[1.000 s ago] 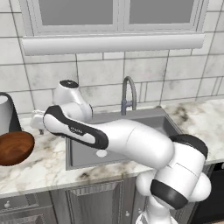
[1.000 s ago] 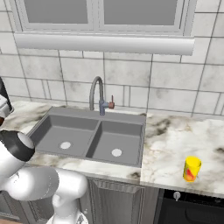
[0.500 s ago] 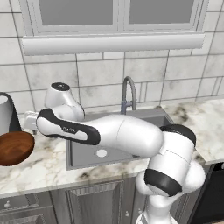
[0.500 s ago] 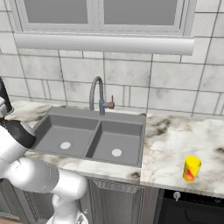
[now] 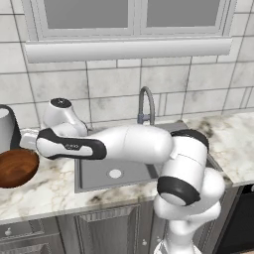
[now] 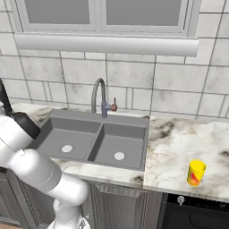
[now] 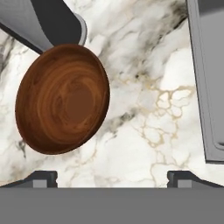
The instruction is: Place the bowl in the left basin and the cup in the right basin of the sink.
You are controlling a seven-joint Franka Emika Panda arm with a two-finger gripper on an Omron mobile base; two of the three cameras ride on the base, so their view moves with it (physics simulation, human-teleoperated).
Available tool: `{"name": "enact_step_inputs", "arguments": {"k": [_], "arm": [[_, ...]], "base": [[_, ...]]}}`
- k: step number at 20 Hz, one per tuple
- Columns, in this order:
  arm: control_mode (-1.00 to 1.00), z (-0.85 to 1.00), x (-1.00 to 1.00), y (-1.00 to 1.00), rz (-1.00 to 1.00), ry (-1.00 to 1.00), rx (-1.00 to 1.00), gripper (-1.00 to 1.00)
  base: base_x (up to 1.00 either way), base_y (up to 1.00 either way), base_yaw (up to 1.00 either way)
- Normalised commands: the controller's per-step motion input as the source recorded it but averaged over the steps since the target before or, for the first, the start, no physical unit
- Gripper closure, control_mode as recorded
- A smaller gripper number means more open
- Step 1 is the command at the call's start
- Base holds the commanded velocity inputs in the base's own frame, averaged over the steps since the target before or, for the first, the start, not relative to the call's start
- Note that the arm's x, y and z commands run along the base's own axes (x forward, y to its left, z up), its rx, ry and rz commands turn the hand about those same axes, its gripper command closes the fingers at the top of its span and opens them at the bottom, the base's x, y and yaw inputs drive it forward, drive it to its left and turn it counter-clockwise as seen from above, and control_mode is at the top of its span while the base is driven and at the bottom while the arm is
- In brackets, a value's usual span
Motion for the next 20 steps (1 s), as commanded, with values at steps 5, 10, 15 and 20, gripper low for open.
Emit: {"name": "enact_step_inputs", "arguments": {"k": [5, 10, 15, 20], "arm": [[-1.0, -0.17, 0.2, 0.21, 0.0, 0.0, 0.0, -1.0], [-1.0, -0.2, 0.19, 0.18, 0.0, 0.0, 0.0, -1.0], [-1.0, -0.2, 0.14, 0.2, 0.0, 0.0, 0.0, -1.0], [-1.0, -0.07, 0.14, 0.2, -0.01, 0.0, 0.0, -1.0]], "base": [[0.0, 0.0, 0.0], [0.0, 0.0, 0.0], [0.0, 0.0, 0.0], [0.0, 0.0, 0.0]]}}
